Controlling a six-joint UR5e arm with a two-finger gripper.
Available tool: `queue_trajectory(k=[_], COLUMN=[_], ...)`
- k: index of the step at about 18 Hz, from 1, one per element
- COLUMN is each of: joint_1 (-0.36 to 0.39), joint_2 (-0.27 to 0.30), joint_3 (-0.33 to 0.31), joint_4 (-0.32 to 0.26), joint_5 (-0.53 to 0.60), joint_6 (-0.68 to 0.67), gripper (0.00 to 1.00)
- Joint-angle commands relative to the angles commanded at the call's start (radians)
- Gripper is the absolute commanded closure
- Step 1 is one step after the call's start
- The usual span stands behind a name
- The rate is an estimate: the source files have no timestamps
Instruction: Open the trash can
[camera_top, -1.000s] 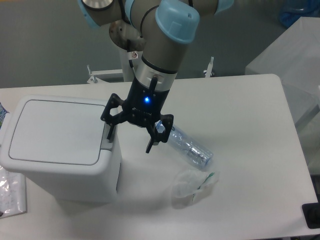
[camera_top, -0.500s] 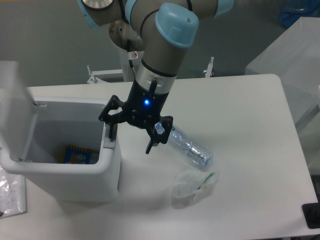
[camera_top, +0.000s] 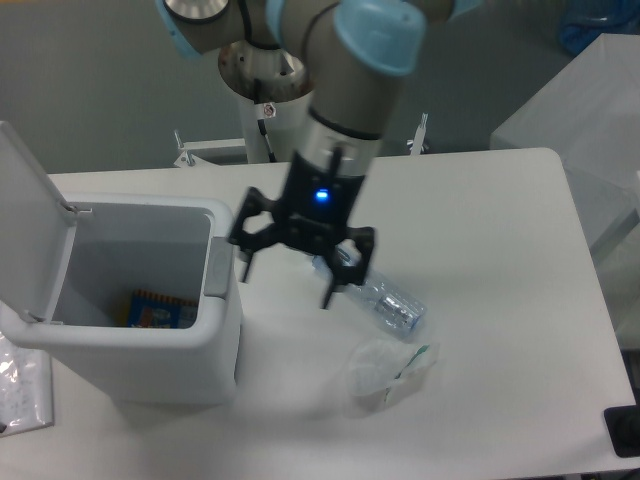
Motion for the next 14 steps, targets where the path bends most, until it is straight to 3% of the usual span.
queue_trajectory(k=[4,8,12,14], joint_1=[0.087,0.121,0.135,0.135], joint_2=[-0.089,-0.163,-0.197,-0.218], joint_3=[0.0,0.008,0.011,0.021], joint_4=[0.002,0.002,-0.009,-0.011], joint_5=[0.034,0.217,0.38,0.408], joint_6=[0.189,0.394,0.482,0.496], gripper=[0.0,0.0,0.0,0.0])
